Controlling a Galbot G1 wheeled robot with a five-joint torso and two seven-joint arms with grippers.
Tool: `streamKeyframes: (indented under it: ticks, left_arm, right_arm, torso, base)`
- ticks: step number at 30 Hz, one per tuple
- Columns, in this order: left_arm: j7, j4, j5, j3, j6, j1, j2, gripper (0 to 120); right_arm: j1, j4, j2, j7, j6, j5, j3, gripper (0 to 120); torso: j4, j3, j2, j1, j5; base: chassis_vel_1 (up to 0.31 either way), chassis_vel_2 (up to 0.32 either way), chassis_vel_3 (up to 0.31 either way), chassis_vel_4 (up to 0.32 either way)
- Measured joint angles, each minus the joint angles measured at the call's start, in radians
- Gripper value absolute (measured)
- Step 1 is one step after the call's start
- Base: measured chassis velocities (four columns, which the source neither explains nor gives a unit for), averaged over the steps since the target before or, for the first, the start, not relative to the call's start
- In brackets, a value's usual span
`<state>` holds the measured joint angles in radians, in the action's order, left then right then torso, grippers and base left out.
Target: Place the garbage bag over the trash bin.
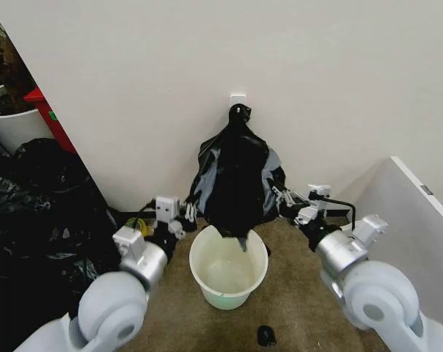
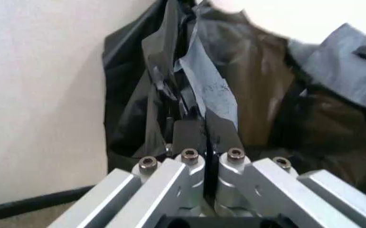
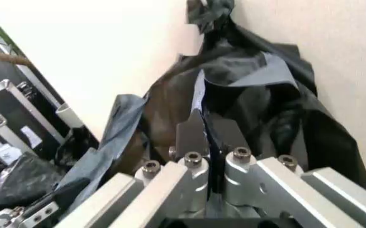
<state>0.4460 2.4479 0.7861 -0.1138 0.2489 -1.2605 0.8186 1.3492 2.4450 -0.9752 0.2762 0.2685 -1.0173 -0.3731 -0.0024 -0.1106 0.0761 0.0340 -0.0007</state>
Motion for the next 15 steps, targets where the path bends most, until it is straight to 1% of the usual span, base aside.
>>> streamKeyframes:
  ticks: [1,6,12,15]
  left_arm:
    - [0.000,0.000,0.000,0.000,0.000,0.000,0.000,0]
    - [0.001,0.047,-0.007,-0.001,0.000,-0.047,-0.008,0]
    - [0.001,0.056,-0.004,-0.005,0.004,-0.071,-0.017,0]
    - [0.002,0.056,-0.004,0.004,0.005,-0.092,-0.006,0]
  right_arm:
    - [0.000,0.000,0.000,0.000,0.000,0.000,0.000,0]
    - [0.093,0.048,-0.015,-0.001,0.005,0.011,-0.025,0]
    - [0.111,0.059,-0.037,0.018,0.016,0.003,-0.026,0]
    - [0.137,0.059,-0.049,0.024,0.025,0.005,-0.017,0]
  torso:
    - [0.0000,0.000,0.000,0.000,0.0000]
    - [-0.0002,0.000,0.000,0.000,0.0000]
    - [0.0000,0.000,0.000,0.000,0.0000]
    - [-0.0001,0.000,0.000,0.000,0.0000]
  base:
    - [0.000,0.000,0.000,0.000]
    - [0.000,0.000,0.000,0.000]
    - [0.000,0.000,0.000,0.000]
    - [0.000,0.000,0.000,0.000]
